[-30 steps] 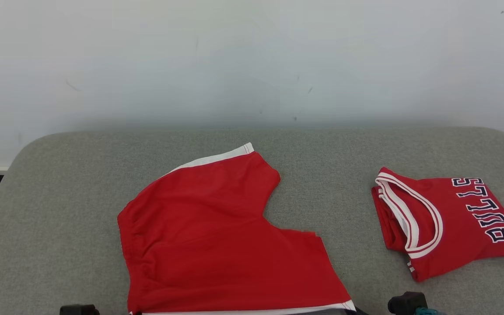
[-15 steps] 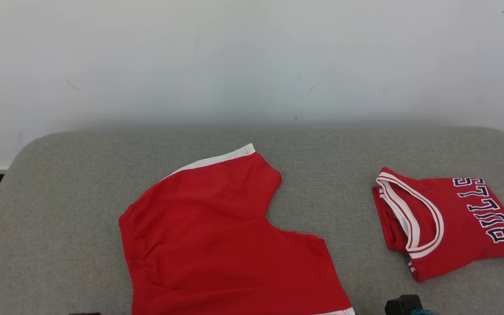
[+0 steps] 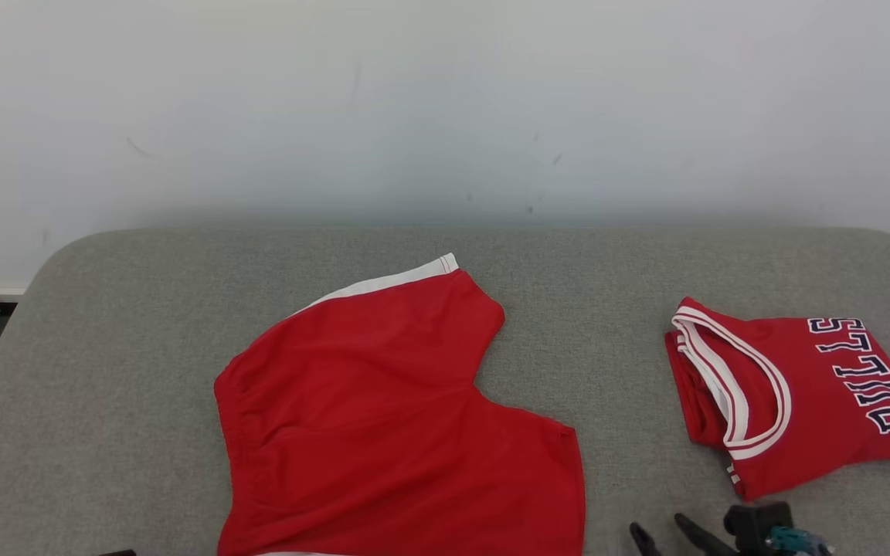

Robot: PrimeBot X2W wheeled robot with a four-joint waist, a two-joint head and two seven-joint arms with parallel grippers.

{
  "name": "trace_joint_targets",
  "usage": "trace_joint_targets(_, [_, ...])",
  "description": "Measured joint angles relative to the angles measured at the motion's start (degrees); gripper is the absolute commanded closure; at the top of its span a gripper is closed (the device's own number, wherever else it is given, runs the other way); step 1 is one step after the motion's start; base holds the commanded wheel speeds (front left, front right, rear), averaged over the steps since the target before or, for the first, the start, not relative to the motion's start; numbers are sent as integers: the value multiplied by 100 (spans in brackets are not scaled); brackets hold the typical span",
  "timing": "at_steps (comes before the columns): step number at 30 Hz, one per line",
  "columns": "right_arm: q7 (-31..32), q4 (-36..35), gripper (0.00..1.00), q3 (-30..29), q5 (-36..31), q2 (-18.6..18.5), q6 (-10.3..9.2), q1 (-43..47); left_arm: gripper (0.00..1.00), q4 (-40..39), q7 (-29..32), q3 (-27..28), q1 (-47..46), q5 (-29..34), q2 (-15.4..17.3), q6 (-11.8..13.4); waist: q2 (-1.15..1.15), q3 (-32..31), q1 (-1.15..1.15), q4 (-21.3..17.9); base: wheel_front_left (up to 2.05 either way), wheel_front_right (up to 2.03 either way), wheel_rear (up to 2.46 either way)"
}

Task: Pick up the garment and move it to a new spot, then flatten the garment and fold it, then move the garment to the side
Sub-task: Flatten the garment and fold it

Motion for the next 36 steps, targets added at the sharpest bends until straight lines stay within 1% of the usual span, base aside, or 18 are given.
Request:
trace_joint_targets(5, [-104, -153, 0, -167, 23, -143, -55, 47, 0, -209, 0, 151, 124, 25, 170, 89, 0, -12, 0, 29, 0, 0, 0])
trace_joint_targets(8, [-170, -222, 0, -280, 43, -221, -135, 63, 0, -410, 0, 234, 219, 65, 191, 123, 0, -20, 0, 59, 0, 0, 0])
trace_joint_targets(10, [-174, -254, 0, -309, 51, -248, -151, 67, 0, -459, 0, 252, 220, 97, 202, 142, 0, -24, 0, 74, 0, 0, 0])
trace_joint_targets(11, [-197, -296, 0, -334, 59, -267, -154, 70, 0, -592, 0, 343, 238, 140, 269, 193, 0, -35, 0, 109, 0, 0, 0])
trace_joint_targets(14, [-220, -330, 0, -358, 73, -268, -171, 84, 0, -675, 0, 421, 293, 183, 353, 238, 0, -48, 0, 140, 0, 0, 0])
trace_joint_targets(16, [-237, -380, 0, -379, 73, -267, -198, 86, 0, -797, 0, 530, 373, 201, 421, 350, 0, -66, 0, 166, 0, 0, 0])
trace_joint_targets(18, [-269, -475, 0, -419, 71, -264, -204, 86, 0, -950, 0, 675, 442, 241, 483, 427, 0, -78, 0, 178, 0, 0, 0])
trace_joint_targets(20, [-320, -543, 0, -489, 60, -250, -254, 81, 0, -1112, 0, 786, 442, 349, 511, 511, 0, -86, 0, 184, 0, 0, 0])
trace_joint_targets(22, [-334, -612, 0, -536, 3, -247, -279, 61, 0, -1254, 0, 924, 445, 452, 527, 632, 0, -95, 0, 174, 0, 0, 0])
trace_joint_targets(27, [-410, -803, 0, -746, -131, -224, -356, 46, 0, -1625, -5, 1391, 688, 505, 577, 795, 0, -116, 0, 77, 0, 0, 0])
trace_joint_targets(31, [-425, -903, 0, -898, -349, -243, -430, -29, 0, -1858, -5, 1758, 839, 576, 603, 892, 0, -126, 0, -30, 0, 0, 0])
trace_joint_targets(33, [-427, -967, 0, -996, -470, -248, -455, -75, 0, -2000, -5, 1942, 916, 624, 601, 900, 0, -127, 0, -88, 0, 0, 0])
trace_joint_targets(34, [-439, -1017, 0, -1048, -501, -253, -457, -75, 0, -2061, -5, 2024, 944, 669, 592, 943, 0, -127, 0, -118, 0, 0, 0])
trace_joint_targets(36, [-442, -1084, 0, -1115, -624, -257, -500, -69, 0, -2192, -5, 2156, 1019, 813, 590, 942, 0, -124, 0, -173, 0, 0, 0])
